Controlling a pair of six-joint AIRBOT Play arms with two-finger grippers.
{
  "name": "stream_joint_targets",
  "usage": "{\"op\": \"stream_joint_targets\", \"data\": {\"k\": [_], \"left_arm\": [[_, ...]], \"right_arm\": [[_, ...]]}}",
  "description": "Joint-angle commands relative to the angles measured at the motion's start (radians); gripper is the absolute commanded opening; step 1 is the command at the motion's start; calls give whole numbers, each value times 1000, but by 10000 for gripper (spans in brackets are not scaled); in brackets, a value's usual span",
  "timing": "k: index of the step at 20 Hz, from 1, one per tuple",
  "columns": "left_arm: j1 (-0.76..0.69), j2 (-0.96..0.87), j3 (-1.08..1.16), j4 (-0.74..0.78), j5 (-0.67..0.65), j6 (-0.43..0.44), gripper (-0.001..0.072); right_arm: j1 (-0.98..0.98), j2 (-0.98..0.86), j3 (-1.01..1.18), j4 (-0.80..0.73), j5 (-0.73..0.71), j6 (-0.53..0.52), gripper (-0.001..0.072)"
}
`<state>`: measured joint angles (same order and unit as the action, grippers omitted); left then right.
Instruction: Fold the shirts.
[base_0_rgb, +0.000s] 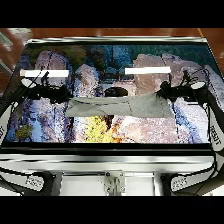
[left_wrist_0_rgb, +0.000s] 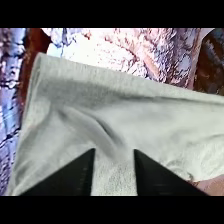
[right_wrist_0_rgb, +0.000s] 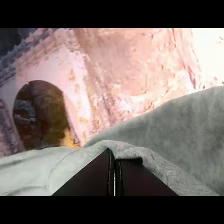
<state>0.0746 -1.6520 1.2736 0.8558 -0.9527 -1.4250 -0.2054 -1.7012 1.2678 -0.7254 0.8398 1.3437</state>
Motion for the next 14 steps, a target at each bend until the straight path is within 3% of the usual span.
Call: {"op": "stream_joint_targets", "data": {"k": [1,2,3,5,6,8,9,11,14], "left_arm": [[-39,-50,14,-3,-2,-1,401],[-39,-48,18,-3,-9,0,427],[-30,-47,34,4,-39,-1,515],[7,-47,80,18,-131,0,539],[31,-46,111,23,-191,-1,538],[73,-32,156,24,-285,-1,538],[85,-16,166,24,-311,-1,536],[87,24,167,26,-320,-1,519],[52,72,168,26,-320,-1,519]], "right_arm": [[16,-60,10,-2,-22,-16,352],[15,-55,10,-1,-24,-51,573],[3,-39,10,-3,-8,-97,636],[-44,20,11,-76,47,-155,636],[-76,57,11,-174,73,-132,635],[-140,101,11,-397,156,22,638],[-171,102,11,-439,230,33,695],[-215,72,10,-434,371,27,698],[-220,-5,10,-312,404,-4,698]]}}
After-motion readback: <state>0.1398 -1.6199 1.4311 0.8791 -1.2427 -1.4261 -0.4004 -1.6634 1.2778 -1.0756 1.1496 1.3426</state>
